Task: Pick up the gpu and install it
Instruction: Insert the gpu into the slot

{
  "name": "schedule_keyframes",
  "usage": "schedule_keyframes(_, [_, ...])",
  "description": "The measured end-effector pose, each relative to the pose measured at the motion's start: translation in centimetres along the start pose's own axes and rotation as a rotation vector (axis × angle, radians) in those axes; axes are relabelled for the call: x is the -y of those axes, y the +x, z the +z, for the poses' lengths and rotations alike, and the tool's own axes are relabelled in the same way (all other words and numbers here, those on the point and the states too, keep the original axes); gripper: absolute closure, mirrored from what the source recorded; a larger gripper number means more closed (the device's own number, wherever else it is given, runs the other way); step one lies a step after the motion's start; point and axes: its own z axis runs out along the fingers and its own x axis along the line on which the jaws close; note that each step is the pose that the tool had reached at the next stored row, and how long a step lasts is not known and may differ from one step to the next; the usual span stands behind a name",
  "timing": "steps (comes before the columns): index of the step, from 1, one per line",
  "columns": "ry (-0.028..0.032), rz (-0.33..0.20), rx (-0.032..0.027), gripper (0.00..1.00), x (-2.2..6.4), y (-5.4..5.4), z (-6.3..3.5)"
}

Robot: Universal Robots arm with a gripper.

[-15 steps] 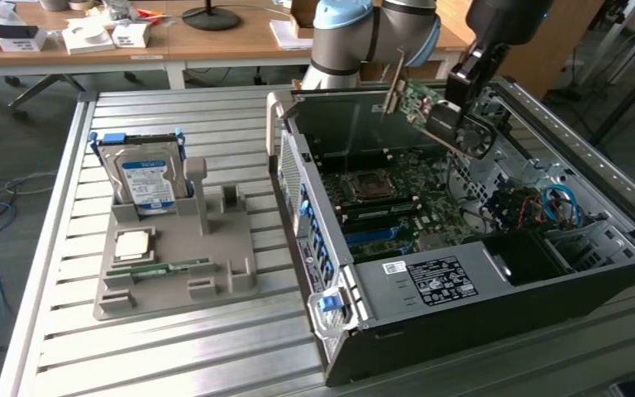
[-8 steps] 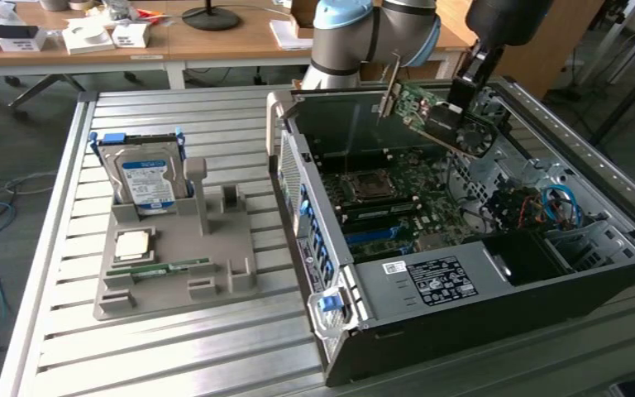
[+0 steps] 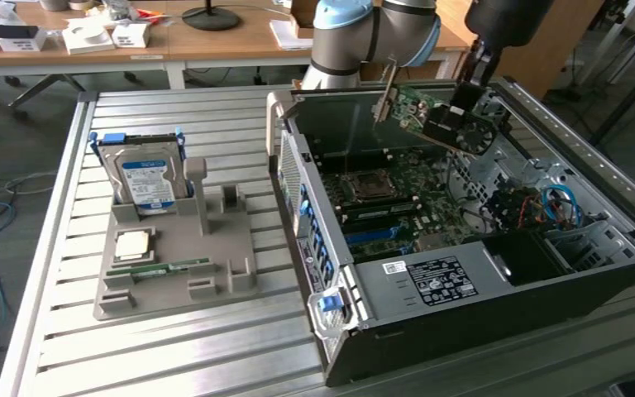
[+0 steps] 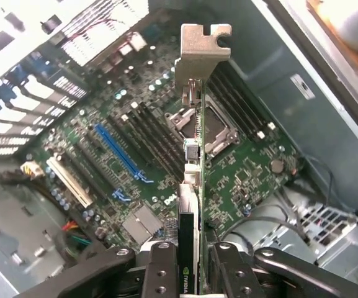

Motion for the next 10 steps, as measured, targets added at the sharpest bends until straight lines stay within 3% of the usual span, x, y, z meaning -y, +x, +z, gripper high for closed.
schedule_keyframes(10, [-0.0067,-0.182,-0.0082,0.74,0.01,0.0,0.12])
